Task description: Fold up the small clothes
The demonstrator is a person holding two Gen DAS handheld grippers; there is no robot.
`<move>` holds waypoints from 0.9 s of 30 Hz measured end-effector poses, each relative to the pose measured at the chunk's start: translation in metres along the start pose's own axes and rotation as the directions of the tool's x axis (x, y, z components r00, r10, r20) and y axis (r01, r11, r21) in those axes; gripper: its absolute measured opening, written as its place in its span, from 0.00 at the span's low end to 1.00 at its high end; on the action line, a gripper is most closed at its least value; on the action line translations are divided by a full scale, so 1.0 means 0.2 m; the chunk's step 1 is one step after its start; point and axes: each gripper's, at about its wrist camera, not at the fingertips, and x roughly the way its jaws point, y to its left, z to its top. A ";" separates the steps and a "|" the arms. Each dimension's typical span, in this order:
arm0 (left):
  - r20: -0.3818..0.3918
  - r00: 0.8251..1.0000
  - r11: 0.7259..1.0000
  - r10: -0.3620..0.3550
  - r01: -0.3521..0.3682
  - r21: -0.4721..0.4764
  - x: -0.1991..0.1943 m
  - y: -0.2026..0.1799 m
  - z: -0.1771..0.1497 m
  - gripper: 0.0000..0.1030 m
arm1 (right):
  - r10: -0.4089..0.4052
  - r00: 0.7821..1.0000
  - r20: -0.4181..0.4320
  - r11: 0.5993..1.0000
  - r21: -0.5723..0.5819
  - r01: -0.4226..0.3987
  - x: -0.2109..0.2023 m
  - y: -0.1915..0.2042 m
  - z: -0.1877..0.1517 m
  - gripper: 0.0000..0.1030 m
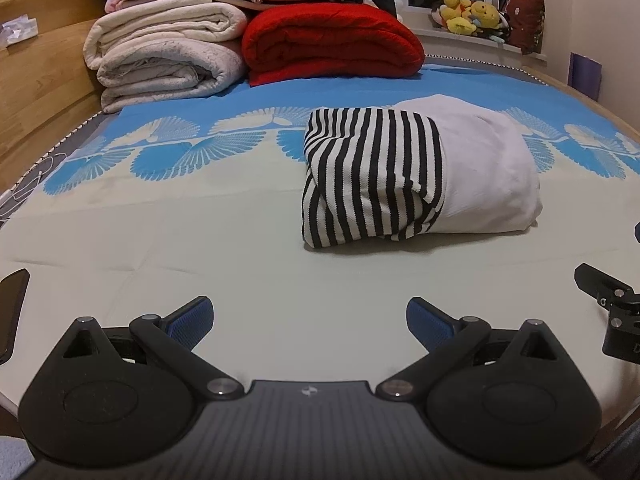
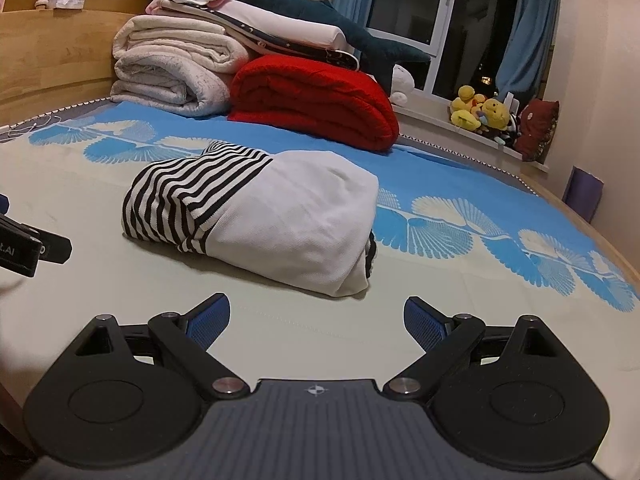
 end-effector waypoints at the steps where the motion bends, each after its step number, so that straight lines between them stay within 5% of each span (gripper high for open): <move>1: 0.001 1.000 1.000 0.001 -0.001 0.002 0.00 0.00 0.00 1.00 | 0.001 1.000 -0.001 1.000 -0.001 -0.001 0.00 0.00 0.00 0.91; 27: -0.014 1.000 1.000 0.007 -0.007 0.008 0.02 0.00 0.00 1.00 | 0.008 1.000 -0.013 1.000 -0.016 -0.008 0.01 0.01 -0.01 0.91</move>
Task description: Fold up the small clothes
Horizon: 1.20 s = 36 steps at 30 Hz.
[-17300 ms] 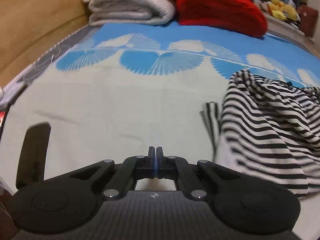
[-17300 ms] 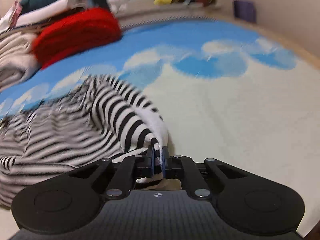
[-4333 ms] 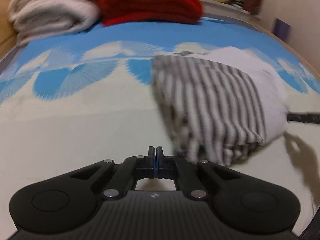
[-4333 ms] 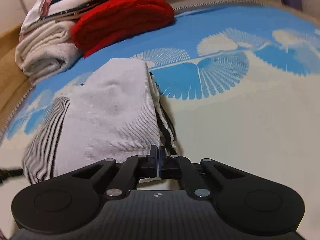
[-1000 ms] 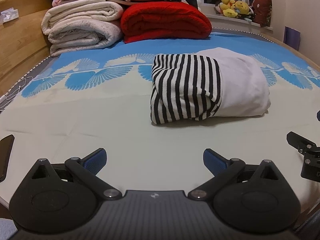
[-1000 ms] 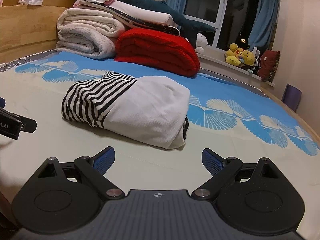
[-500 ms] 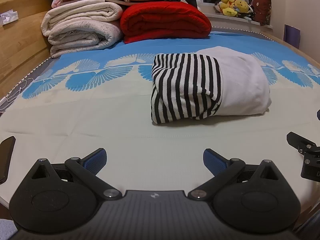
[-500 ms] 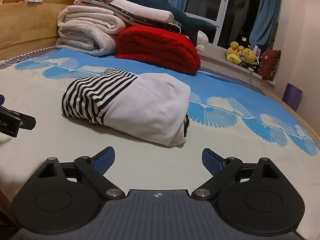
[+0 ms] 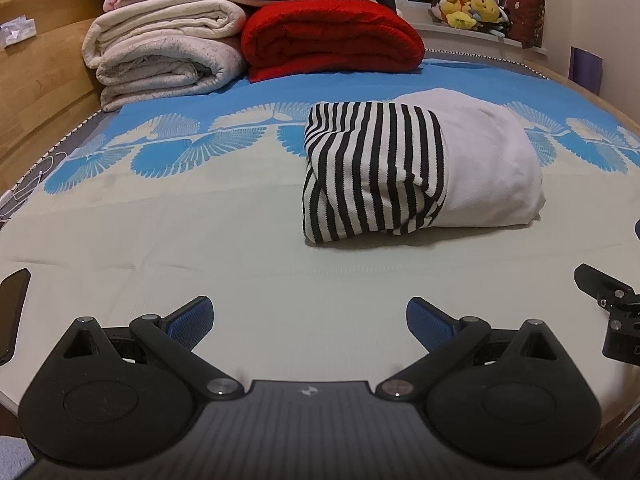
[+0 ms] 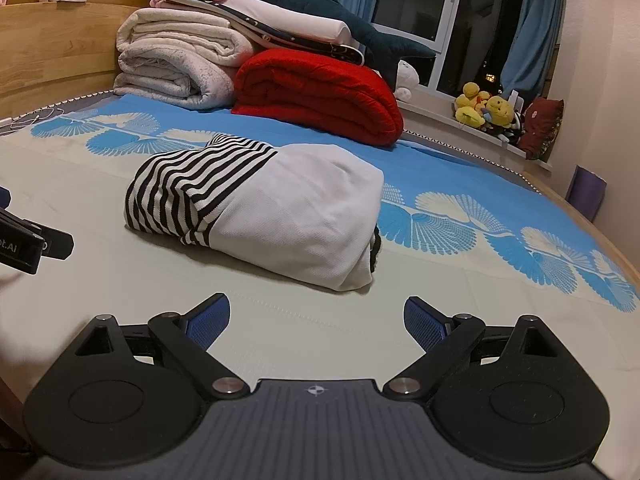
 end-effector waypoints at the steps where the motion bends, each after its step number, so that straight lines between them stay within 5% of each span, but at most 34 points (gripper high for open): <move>1: -0.001 1.000 1.000 0.002 -0.002 0.001 0.00 0.00 0.00 1.00 | 0.001 1.000 0.000 1.000 -0.001 -0.001 0.00 0.00 0.00 0.91; 36: -0.023 1.000 0.999 0.005 -0.004 0.039 0.02 -0.03 -0.01 1.00 | 0.015 1.000 -0.003 1.000 -0.015 -0.015 0.00 0.00 -0.01 0.91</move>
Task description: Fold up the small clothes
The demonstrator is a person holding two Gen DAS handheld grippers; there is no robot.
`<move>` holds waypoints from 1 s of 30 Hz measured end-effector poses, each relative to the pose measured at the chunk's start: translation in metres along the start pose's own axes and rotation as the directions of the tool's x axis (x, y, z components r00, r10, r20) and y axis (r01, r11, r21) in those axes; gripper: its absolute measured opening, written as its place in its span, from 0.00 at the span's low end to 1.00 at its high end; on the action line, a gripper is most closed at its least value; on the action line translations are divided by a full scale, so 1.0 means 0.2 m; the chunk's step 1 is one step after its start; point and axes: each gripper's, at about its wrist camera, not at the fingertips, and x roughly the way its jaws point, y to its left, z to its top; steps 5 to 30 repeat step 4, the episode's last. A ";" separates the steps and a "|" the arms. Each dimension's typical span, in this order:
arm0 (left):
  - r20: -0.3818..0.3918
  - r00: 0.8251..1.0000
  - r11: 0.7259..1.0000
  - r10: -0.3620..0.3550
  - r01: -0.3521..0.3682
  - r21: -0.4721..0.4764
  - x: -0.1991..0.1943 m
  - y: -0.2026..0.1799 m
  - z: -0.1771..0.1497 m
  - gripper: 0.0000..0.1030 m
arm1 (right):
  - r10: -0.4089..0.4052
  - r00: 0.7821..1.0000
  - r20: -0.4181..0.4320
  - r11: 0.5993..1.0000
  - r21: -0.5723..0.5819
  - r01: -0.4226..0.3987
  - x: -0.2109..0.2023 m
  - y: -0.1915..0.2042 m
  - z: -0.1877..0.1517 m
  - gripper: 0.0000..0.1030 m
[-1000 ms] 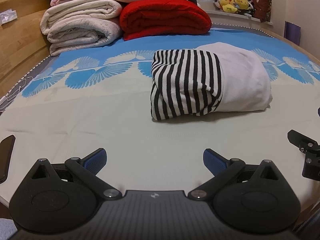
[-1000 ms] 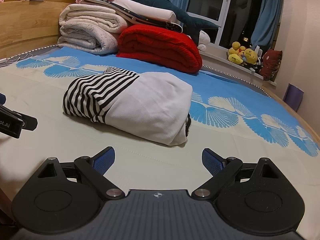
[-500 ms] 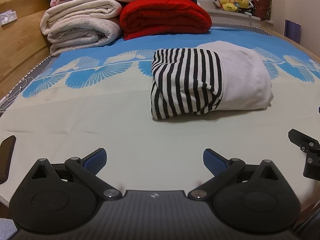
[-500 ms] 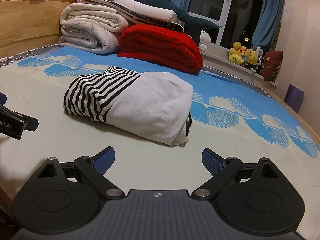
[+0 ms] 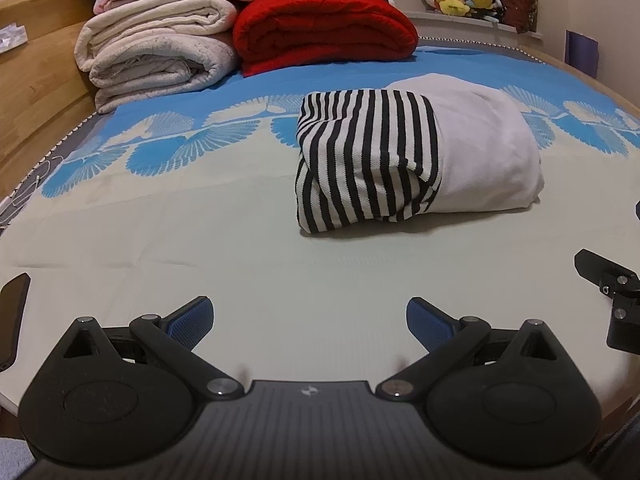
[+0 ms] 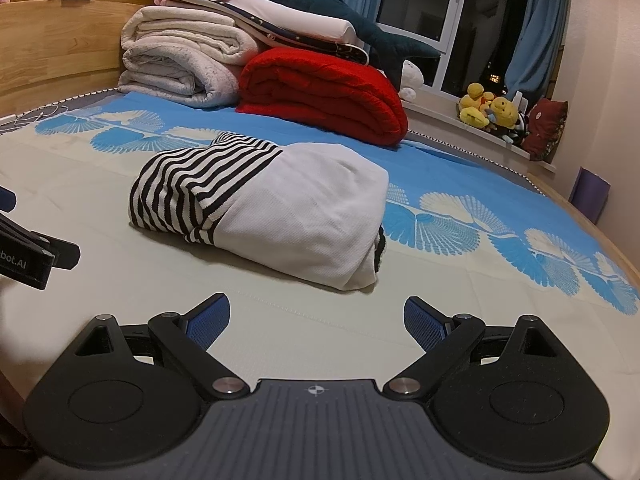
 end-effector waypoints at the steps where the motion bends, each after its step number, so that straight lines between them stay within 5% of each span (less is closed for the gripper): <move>1: -0.001 1.000 1.000 0.000 0.000 0.000 0.00 0.00 0.00 1.00 | 0.002 1.000 0.000 1.000 -0.002 -0.002 0.00 0.00 0.00 0.91; 30: -0.008 1.000 1.000 -0.001 0.001 -0.006 0.01 0.00 0.00 1.00 | 0.007 1.000 -0.001 1.000 -0.005 -0.007 0.00 0.00 0.00 0.91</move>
